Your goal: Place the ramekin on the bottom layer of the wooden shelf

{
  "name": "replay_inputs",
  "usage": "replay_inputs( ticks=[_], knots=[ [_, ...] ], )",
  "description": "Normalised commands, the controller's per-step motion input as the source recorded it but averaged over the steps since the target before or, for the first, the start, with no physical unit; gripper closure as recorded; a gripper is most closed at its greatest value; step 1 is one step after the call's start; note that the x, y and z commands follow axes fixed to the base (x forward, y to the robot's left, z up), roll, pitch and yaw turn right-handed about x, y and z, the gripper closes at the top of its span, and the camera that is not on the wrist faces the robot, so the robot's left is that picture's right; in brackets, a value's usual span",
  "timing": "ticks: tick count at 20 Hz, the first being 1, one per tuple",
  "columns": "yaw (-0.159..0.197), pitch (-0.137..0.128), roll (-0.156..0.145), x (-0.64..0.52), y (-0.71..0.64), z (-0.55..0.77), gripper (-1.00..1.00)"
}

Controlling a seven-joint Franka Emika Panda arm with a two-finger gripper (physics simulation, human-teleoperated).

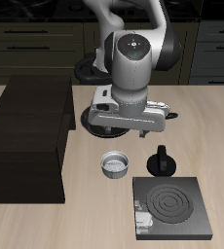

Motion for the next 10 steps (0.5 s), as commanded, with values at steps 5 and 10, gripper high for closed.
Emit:
replay_inputs(
  ticks=[5, 10],
  knots=[
    [-0.028, 0.016, 0.016, 0.01, 0.13, -0.38, -1.0],
    [-0.036, 0.001, 0.002, -0.03, 0.03, -0.22, -1.0]
  ],
)
